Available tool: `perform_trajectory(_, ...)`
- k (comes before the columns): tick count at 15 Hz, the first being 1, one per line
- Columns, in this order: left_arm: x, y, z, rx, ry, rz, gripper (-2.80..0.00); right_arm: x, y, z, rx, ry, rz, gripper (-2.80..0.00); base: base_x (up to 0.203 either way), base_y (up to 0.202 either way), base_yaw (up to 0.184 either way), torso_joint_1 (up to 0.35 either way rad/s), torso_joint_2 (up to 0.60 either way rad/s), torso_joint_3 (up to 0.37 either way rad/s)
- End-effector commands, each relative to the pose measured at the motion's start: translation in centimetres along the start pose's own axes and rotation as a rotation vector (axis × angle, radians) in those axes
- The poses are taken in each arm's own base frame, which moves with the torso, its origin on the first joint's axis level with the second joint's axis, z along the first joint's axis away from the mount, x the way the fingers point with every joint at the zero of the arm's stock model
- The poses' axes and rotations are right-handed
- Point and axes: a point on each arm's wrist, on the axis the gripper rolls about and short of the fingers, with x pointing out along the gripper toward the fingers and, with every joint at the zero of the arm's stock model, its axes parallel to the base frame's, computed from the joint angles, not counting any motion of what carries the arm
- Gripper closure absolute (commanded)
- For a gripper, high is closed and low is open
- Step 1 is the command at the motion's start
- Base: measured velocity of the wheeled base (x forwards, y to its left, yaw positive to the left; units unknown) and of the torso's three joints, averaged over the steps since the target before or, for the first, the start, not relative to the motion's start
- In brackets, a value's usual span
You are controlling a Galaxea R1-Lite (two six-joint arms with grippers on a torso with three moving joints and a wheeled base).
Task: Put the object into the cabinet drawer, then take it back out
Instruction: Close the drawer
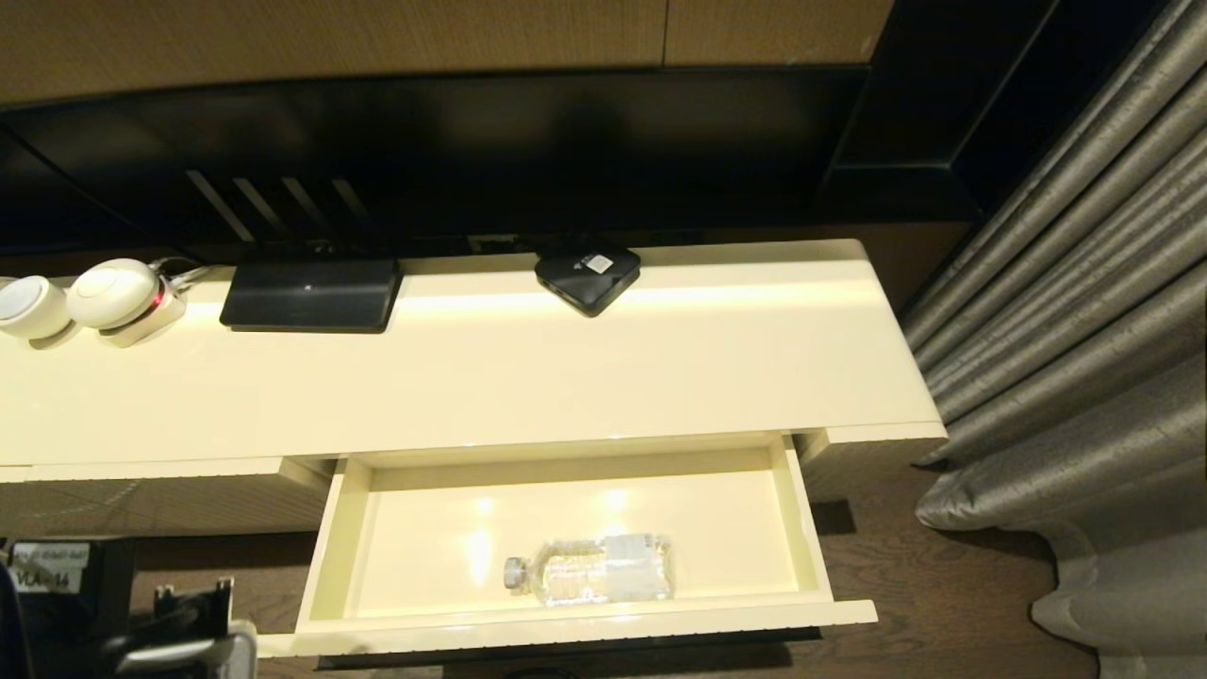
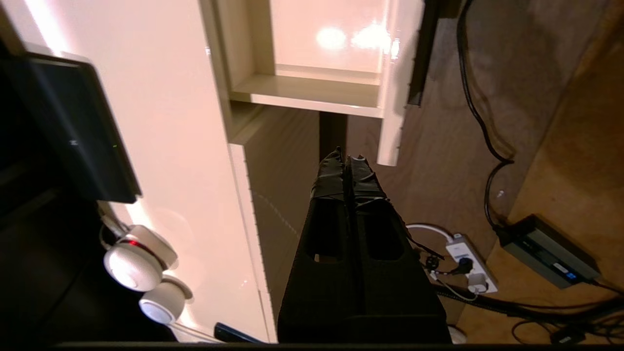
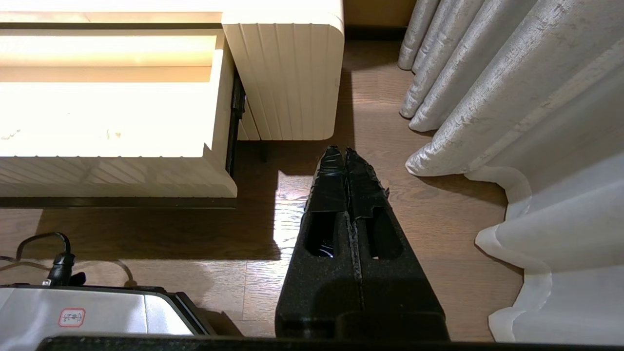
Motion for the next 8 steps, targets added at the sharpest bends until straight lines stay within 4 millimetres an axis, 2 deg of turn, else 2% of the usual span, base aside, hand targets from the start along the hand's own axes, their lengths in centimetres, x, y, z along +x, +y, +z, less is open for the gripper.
perform_trajectory(1, 0.8, -2.3, -0.7, 0.037, -0.002, -0.049, 0.0, 0.0, 0.0, 0.0, 0.0, 0.001, 0.001, 0.0, 0.0, 0.0, 0.0, 0.0, 0.0, 0.0)
perform_trajectory(4, 2.9, -4.3, -0.4, 0.063, -0.06, -0.121, 0.0, 0.0, 0.0, 0.0, 0.0, 0.002, 0.001, 0.0, 0.0, 0.0, 0.0, 0.0, 0.0, 0.0)
perform_trajectory(8, 4.9, -5.3, 0.7, 0.104, -0.143, -0.286, 0.0, 0.0, 0.0, 0.0, 0.0, 0.001, 0.001, 0.0, 0.0, 0.0, 0.0, 0.0, 0.0, 0.0)
